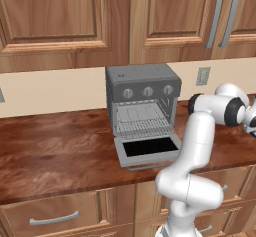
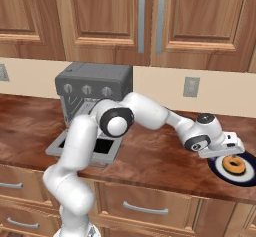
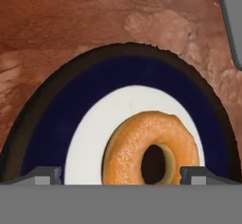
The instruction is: Pick up the bagel from the plate, place it on the toaster oven rack, close the door, and set the timer.
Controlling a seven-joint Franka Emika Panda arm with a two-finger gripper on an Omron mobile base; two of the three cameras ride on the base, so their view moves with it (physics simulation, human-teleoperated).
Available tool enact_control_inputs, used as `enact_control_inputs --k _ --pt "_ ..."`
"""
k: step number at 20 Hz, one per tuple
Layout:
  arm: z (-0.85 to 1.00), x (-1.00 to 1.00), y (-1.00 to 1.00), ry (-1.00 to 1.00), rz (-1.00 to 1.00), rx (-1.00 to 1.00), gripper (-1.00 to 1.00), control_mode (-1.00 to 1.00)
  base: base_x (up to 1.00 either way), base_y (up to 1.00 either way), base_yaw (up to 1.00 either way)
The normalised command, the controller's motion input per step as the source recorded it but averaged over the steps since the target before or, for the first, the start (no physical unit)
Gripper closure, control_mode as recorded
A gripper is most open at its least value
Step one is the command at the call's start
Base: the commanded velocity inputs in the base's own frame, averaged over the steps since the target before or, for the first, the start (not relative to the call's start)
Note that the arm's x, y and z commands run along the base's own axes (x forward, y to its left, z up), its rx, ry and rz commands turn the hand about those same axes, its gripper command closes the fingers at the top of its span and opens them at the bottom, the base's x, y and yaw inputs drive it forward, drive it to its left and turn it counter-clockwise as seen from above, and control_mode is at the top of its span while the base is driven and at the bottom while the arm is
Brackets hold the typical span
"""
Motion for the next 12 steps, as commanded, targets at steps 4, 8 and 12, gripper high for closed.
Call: enact_control_inputs --k 4,8,12 --pt "-0.06 0.09 -0.19 0.0 0.0 0.0 -1.0 -1.0 0.0 0.0 0.0" --pt "-0.08 0.0 -0.14 0.0 0.0 0.0 -1.0 -1.0 0.0 0.0 0.0" --pt "-0.14 -0.11 0.0 0.0 0.0 0.0 -1.0 -1.0 0.0 0.0 0.0"
